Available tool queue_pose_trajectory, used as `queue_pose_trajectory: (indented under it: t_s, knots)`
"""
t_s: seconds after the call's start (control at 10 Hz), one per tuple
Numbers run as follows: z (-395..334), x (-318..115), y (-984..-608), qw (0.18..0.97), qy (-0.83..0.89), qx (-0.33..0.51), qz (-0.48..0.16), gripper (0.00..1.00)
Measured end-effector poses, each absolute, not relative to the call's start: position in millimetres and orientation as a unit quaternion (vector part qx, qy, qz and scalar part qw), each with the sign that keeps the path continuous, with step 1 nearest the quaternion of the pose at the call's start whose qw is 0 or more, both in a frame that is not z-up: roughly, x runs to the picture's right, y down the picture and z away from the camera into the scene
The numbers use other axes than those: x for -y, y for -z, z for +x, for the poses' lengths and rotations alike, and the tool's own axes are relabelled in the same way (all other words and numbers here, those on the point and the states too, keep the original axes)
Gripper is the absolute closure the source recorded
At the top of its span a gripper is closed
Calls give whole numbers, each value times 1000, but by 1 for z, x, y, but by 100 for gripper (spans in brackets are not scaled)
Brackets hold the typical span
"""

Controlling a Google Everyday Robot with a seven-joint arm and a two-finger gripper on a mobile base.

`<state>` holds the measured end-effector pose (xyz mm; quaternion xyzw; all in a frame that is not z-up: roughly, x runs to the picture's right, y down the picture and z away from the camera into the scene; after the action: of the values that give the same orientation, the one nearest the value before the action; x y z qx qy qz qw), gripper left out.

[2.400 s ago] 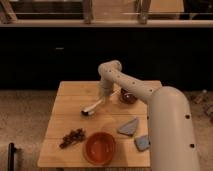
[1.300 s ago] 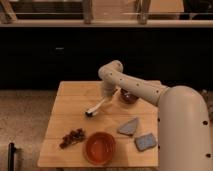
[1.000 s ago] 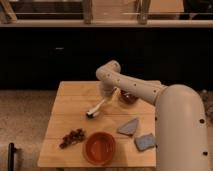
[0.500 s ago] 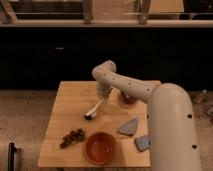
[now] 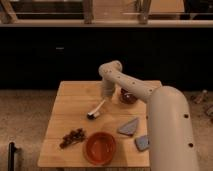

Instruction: Wipe table surface with brush

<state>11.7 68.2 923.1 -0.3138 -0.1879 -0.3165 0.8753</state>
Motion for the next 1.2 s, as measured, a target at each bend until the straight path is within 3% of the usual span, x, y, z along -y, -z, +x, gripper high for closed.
queue_pose_trajectory:
  t_s: [0.8,1.2]
  knots:
    - [-7,-27,-943,891,322,137,-290,99]
    - [-49,-45,-937,865,380,148,-292,99]
